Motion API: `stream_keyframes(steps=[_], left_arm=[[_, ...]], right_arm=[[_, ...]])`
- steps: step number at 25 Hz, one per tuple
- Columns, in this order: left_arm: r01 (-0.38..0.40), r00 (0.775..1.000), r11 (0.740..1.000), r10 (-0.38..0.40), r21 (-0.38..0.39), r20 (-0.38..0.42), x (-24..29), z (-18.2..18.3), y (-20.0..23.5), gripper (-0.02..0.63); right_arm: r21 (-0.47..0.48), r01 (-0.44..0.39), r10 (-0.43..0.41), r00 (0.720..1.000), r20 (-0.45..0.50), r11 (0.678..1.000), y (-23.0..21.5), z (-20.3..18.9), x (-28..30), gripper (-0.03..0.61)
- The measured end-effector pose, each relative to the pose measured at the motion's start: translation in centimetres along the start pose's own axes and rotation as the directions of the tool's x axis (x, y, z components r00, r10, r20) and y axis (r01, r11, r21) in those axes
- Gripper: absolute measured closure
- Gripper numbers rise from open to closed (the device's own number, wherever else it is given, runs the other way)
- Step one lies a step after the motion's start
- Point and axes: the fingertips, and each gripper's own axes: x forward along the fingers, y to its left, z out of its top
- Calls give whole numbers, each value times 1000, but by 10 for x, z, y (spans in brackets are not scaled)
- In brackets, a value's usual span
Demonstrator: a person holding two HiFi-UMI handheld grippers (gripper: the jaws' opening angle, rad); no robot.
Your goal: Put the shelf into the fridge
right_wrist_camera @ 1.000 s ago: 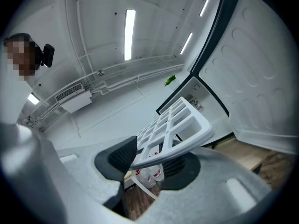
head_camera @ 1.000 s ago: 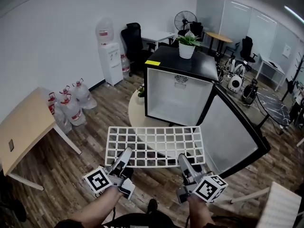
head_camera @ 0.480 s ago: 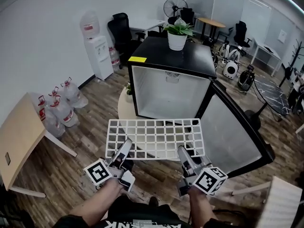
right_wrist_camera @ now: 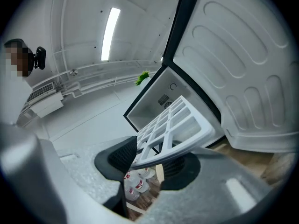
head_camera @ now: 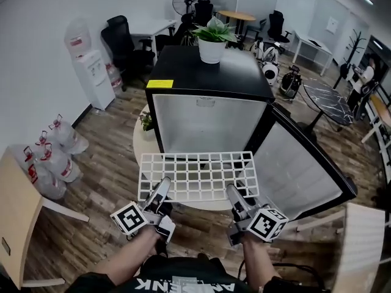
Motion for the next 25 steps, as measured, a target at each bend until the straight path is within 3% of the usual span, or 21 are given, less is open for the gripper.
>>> stream_keyframes(steps=[3,5,7,9,11,19,25], left_arm=[[11,999,999,-13,-35,-44,13,12,15,543],[-58,994,996,65,72,-93,11,27,38,543],[-111,981,976,138,187,-137,10,42,58,543],[-30,985,993,50,118,-167,23,44,54,543],[26,980,993,-2,117,-198,33,48,58,543],[37,952,994,-5,99,-306,54,62,105,543],[51,933,994,-14,93,-360,62,54,108,543]], right_arm=[[22,42,-43,999,20,999,-8,-7,16,439],[19,63,-63,998,29,998,-12,-11,25,439],[26,86,-87,995,41,996,-13,-16,32,439],[29,104,-105,993,56,994,-16,-20,38,439],[37,129,-131,989,65,991,-20,-25,43,439],[59,224,-229,968,99,973,-44,-49,66,439],[93,241,-252,958,138,966,-47,-52,58,439]])
